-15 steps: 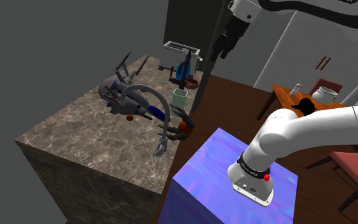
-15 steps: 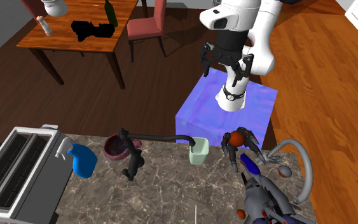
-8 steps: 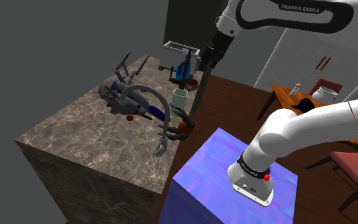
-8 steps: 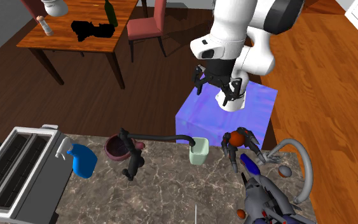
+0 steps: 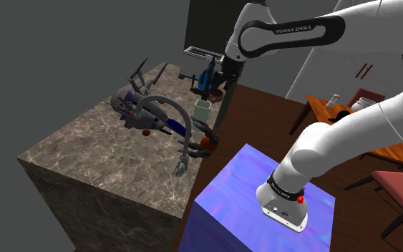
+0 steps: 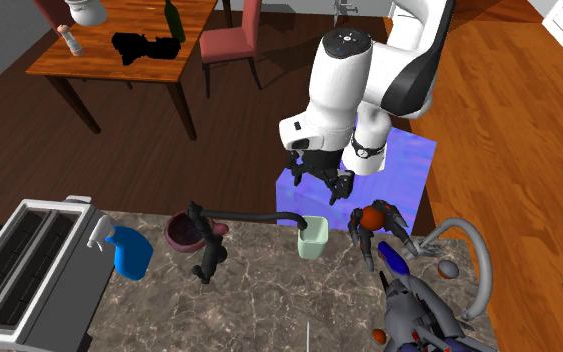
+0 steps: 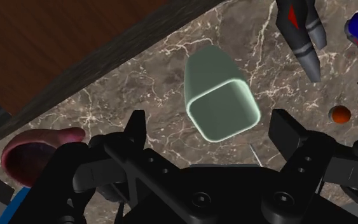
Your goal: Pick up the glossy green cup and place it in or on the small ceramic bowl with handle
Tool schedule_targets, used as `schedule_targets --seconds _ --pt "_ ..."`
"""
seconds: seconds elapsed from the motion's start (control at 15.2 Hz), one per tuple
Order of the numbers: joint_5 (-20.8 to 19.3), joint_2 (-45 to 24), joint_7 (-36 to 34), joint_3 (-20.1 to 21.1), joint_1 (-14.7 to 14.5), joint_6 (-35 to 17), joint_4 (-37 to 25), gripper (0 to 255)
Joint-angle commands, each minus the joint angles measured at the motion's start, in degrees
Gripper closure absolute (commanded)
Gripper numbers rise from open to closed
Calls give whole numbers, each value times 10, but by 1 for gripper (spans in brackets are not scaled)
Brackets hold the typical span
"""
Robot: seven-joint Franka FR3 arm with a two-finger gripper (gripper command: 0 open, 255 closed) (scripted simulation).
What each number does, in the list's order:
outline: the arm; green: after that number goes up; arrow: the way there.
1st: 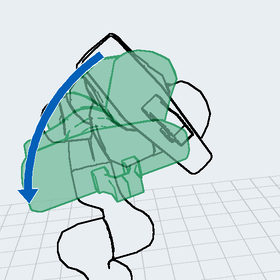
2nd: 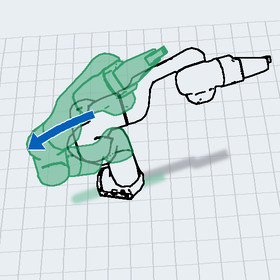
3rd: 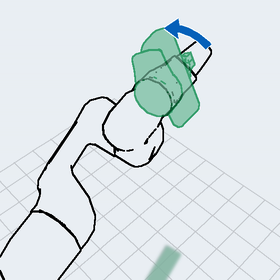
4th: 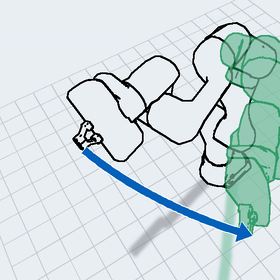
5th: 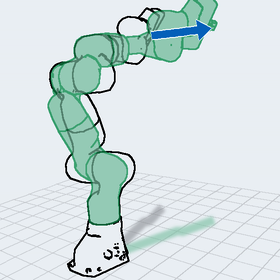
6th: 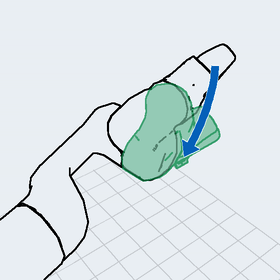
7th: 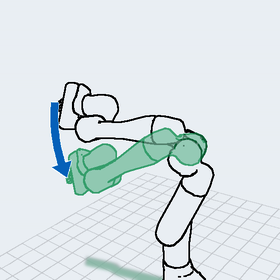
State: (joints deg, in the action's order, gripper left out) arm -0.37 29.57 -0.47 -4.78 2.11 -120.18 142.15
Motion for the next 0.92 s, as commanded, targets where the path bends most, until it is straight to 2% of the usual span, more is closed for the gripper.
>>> schedule_targets --seconds 0.0,0.26,0.86 --pt "2 -38 -5 -1 1 -39 5 0" --pt "7 -115 -10 -5 1 -104 4 0" --pt "12 -156 -6 -7 -1 -170 28 0"
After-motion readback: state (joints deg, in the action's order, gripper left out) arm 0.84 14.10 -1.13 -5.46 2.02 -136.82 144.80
